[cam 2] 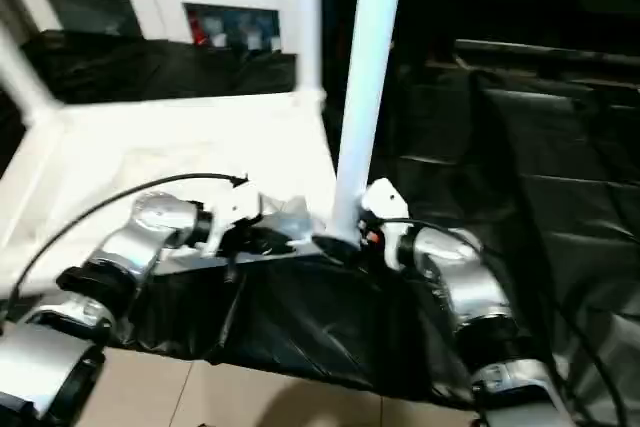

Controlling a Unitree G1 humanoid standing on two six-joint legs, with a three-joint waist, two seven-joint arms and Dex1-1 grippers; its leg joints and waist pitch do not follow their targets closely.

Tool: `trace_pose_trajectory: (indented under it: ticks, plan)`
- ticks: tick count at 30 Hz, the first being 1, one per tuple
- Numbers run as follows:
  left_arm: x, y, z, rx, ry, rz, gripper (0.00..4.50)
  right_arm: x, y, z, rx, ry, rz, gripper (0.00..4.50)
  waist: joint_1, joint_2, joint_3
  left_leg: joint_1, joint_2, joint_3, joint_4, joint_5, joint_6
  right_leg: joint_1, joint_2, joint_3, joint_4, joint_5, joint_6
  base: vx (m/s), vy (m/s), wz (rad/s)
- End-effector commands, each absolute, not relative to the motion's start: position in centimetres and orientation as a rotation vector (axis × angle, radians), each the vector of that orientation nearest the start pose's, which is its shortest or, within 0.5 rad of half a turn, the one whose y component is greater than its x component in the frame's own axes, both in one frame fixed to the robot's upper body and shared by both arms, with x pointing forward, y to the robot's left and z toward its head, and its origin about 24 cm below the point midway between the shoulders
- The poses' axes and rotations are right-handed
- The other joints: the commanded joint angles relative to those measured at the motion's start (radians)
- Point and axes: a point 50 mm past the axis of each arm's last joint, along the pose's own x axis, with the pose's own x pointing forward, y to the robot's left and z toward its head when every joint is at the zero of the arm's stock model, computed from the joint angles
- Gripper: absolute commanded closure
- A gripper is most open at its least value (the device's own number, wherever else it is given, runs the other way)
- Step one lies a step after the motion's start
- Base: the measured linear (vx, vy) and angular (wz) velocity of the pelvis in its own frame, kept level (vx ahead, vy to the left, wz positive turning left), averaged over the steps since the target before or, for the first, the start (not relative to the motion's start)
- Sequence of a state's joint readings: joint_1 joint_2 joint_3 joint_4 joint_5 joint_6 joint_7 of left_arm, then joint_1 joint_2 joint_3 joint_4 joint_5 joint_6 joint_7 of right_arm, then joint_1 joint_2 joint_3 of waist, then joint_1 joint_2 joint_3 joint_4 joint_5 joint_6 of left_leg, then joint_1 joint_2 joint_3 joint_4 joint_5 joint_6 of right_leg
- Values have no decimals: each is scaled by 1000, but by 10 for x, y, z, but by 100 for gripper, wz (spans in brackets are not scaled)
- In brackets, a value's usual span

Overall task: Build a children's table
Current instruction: Rotate leg to tighten

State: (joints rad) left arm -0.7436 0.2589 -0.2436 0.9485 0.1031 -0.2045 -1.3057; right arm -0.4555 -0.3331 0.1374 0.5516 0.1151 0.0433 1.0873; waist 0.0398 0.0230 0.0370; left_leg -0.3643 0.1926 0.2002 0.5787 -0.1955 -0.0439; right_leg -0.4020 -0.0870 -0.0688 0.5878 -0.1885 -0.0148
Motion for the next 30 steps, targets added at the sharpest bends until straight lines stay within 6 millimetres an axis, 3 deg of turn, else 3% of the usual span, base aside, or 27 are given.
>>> trace_pose_trajectory:
  ticks: [1, 4, 7, 13, 16, 18, 21, 22, 24, 25, 26, 30]
  plan:
    - [319, 105, 37, 480, 427, -1590, 450, 294, -131, 32, -178, 352, 1324, 139, 4, -15, -56, 6, 48, -12, -53, -116, 142, 55, -63, 42, -47, -18, -299, 0, 0, 0]
    - [318, 107, 38, 483, 433, -1608, 450, 293, -132, 33, -189, 364, 1359, 155, 4, -13, -48, 11, 50, -13, -59, -191, 102, 48, -63, 44, -58, -141, -281, 0, 0, 0]
    - [319, 108, 40, 475, 438, -1616, 450, 292, -131, 34, -192, 368, 1390, 176, 3, -17, -45, 14, 50, -14, -64, -242, 60, 45, -65, 46, -66, -253, -247, 0, 0, 0]
    - [324, 109, 40, 456, 445, -1558, 450, 290, -126, 31, -171, 365, 1364, 180, 2, -19, -48, 10, 48, -13, -61, -206, 64, 45, -65, 47, -64, -219, -241, 0, 0, 0]
    - [331, 104, 39, 431, 445, -1433, 450, 299, -125, 19, -199, 370, 1122, 180, 0, -18, -46, 10, 46, -14, -63, -205, 55, 42, -66, 47, -66, -246, -234, 0, 0, 0]
    - [335, 100, 38, 429, 436, -1354, 450, 304, -124, 13, -190, 370, 960, 181, -14, -19, -39, 11, 42, -22, -71, -261, 15, 39, -68, 46, -79, -376, -196, 0, 0, 0]
    - [338, 84, 37, 409, 411, -1267, 450, 311, -116, 7, -118, 367, 719, 182, -24, -15, -38, 19, 42, -29, -78, -327, -10, 31, -66, 47, -93, -465, -156, 0, 0, 0]
    - [338, 84, 37, 409, 411, -1267, 450, 311, -116, 7, -118, 367, 719, 182, -24, -15, -38, 19, 42, -29, -78, -327, -10, 31, -66, 47, -93, -465, -156, 0, 0, 0]
    - [335, 66, 35, 387, 388, -1248, 450, 313, -98, 2, -98, 368, 625, 183, -33, -12, -36, 23, 41, -30, -80, -364, -18, 26, -65, 47, -98, -461, -156, 0, 0, 0]
    - [333, 61, 35, 384, 382, -1254, 450, 313, -92, 2, -97, 369, 609, 183, -36, -16, -38, 22, 41, -31, -80, -367, -18, 28, -65, 47, -97, -458, -156, 0, 0, 0]
    - [331, 56, 35, 384, 376, -1262, 450, 314, -86, 2, -98, 370, 594, 183, -41, -12, -37, 21, 40, -31, -81, -375, -14, 27, -65, 46, -97, -454, -159, 0, 0, 0]
    - [327, 45, 34, 375, 368, -1279, 450, 316, -69, 6, -122, 337, 597, 183, -51, -9, -34, 26, 39, -33, -84, -422, -9, 24, -65, 44, -106, -477, -149, 0, 0, 0]
